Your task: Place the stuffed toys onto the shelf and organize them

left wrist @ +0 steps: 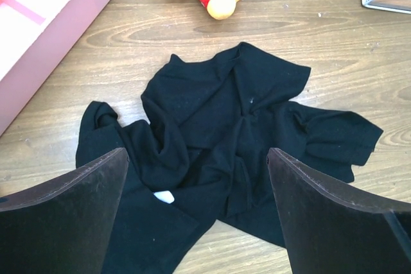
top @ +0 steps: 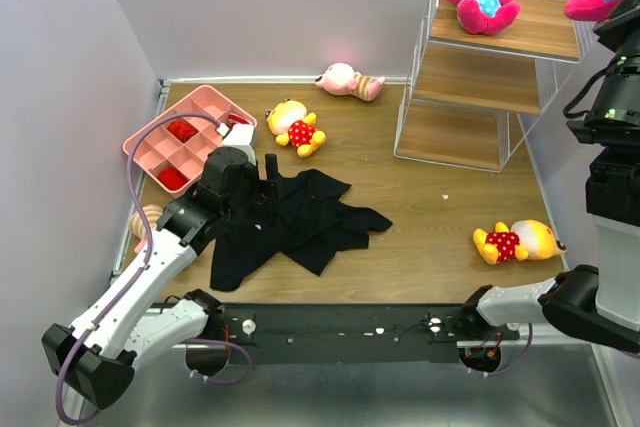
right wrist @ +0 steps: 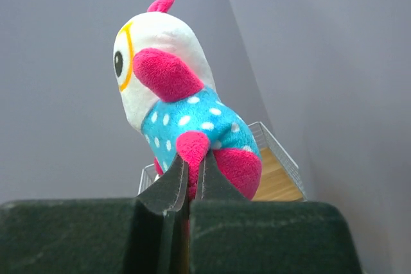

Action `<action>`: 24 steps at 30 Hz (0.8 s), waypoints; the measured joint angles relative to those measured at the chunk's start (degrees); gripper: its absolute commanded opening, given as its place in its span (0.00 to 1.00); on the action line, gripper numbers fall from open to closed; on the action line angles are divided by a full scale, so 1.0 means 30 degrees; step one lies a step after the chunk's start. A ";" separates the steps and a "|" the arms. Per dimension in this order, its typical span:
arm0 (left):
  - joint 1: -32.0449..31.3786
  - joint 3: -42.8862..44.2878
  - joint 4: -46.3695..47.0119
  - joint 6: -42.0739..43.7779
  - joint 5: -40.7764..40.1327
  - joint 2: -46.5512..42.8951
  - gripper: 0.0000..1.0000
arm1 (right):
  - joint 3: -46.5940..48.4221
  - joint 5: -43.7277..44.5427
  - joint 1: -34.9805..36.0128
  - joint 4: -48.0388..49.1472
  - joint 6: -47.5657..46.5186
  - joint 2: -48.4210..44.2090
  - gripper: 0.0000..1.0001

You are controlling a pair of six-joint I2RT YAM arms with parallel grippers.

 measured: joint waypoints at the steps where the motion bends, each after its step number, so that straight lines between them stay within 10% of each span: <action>1: 0.0000 0.0000 0.0022 0.0000 0.0000 0.0007 0.99 | -0.0095 -0.0124 -0.0401 -0.0364 0.0379 -0.0153 0.01; 24: -0.0168 -0.0313 0.0255 0.0073 0.0262 -0.0386 0.99 | -0.3818 -1.0491 -1.2327 -1.1198 1.4280 0.0233 0.01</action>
